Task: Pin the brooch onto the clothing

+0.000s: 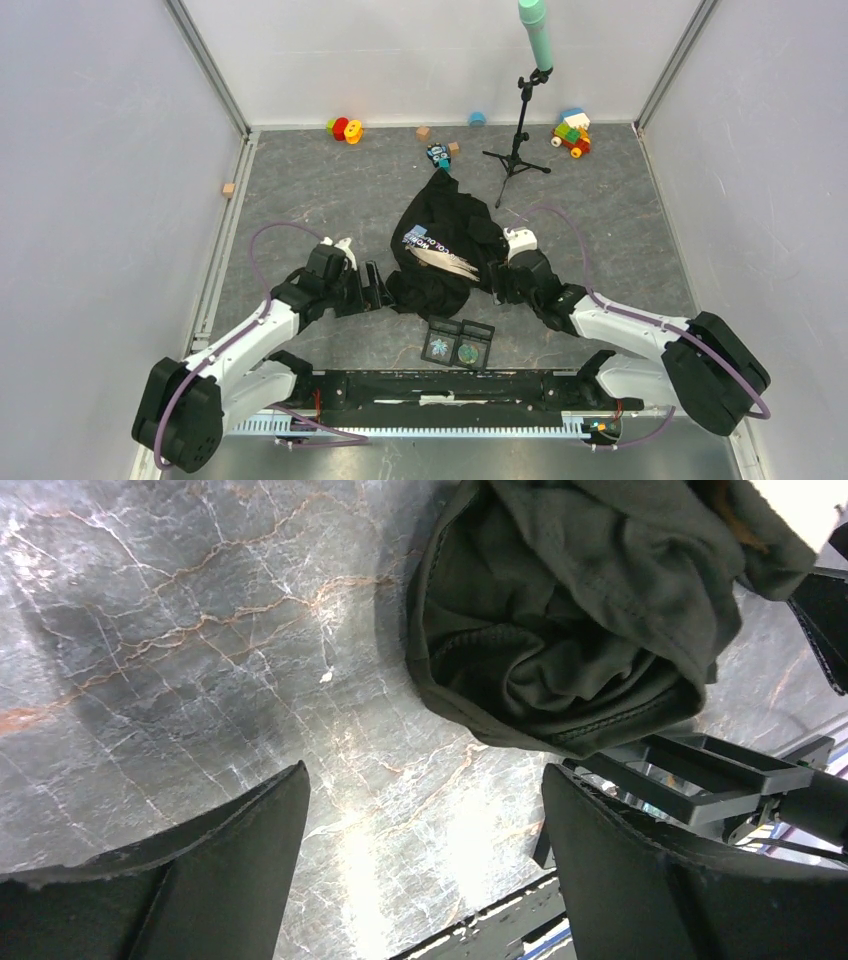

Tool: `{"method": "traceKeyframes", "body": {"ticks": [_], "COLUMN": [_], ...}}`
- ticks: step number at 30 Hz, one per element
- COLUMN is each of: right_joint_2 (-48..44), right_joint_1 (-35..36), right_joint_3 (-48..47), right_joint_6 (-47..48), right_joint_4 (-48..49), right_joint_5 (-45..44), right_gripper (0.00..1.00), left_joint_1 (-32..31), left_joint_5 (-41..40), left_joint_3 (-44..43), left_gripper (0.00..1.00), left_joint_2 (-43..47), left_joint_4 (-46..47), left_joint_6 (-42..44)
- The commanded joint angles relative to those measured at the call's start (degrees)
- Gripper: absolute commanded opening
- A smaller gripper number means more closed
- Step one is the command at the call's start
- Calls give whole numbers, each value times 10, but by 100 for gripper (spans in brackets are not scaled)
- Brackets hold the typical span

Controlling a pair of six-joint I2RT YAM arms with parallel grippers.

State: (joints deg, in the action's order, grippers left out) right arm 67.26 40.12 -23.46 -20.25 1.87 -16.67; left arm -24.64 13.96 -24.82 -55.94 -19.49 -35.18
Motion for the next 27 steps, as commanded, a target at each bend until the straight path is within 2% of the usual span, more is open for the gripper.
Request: {"method": "traceKeyframes", "body": {"ticks": [1,11,13,15,19,21,23,27], "right_joint_2": [11,47,52,53,39,24,11,-3], "right_joint_1": [0,0,0,0,0,0,-1,-16], "right_joint_3": [13,25,26,28,26,7,-35,-169], "right_joint_6": [-17,-22,-22,-22,-22,-12,7,67], "right_joint_4": [15,44,46,49,48,32,-2,-80], "right_joint_5": [24,43,44,48,37,12,-27,-90], "right_gripper": [75,69,64,53,13,0,0,0], "left_joint_1": [-10,-22,-22,-22,-22,-21,-18,24], "left_joint_5": [-5,9,12,19,43,48,50,68], "left_joint_3": [13,28,28,28,35,28,5,-105], "left_gripper": [88,78,74,63,28,14,2,2], "left_joint_2": [-20,-87,-99,-114,-137,-139,-138,-129], "left_joint_4": [51,141,156,173,231,258,264,209], "left_joint_6": [-32,-65,-67,-72,-110,-135,-152,-142]}}
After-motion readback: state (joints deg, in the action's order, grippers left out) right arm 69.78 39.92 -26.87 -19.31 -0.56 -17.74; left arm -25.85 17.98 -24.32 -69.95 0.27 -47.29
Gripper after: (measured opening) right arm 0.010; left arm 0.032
